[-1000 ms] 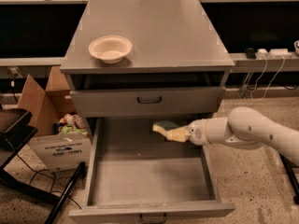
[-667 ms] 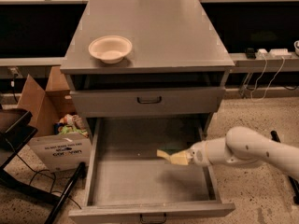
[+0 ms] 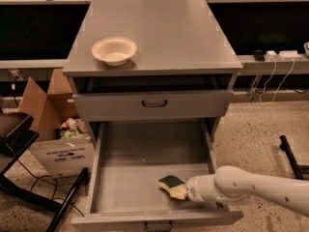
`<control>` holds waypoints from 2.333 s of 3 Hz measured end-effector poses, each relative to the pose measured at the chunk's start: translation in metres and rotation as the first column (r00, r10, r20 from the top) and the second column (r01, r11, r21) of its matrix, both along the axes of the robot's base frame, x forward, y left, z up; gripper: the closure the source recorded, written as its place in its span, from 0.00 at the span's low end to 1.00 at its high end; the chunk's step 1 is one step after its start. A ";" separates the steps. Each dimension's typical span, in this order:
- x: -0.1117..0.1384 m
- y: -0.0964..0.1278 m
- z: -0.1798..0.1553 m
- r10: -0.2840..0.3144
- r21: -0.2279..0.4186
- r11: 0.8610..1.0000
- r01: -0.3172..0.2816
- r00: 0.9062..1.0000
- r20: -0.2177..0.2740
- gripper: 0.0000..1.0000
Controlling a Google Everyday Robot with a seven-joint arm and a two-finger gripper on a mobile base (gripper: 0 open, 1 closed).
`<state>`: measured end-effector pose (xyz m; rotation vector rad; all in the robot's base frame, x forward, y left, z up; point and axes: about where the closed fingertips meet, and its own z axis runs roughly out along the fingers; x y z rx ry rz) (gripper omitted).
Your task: Place sponge into middle drawer
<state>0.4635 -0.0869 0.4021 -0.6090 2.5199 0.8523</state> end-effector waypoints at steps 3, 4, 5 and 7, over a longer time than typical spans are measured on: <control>0.007 -0.002 -0.003 -0.022 -0.009 1.000 0.022 1.000 0.017 0.35; 0.007 -0.002 -0.003 -0.021 -0.010 1.000 0.021 1.000 0.017 0.12; -0.002 -0.004 0.032 0.013 -0.098 0.995 -0.014 1.000 -0.004 0.00; -0.059 -0.037 0.110 0.056 -0.308 0.946 -0.095 0.989 -0.134 0.00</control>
Offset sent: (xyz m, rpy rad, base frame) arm 0.0068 -0.0025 -0.0028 -0.0099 -0.0176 -0.0223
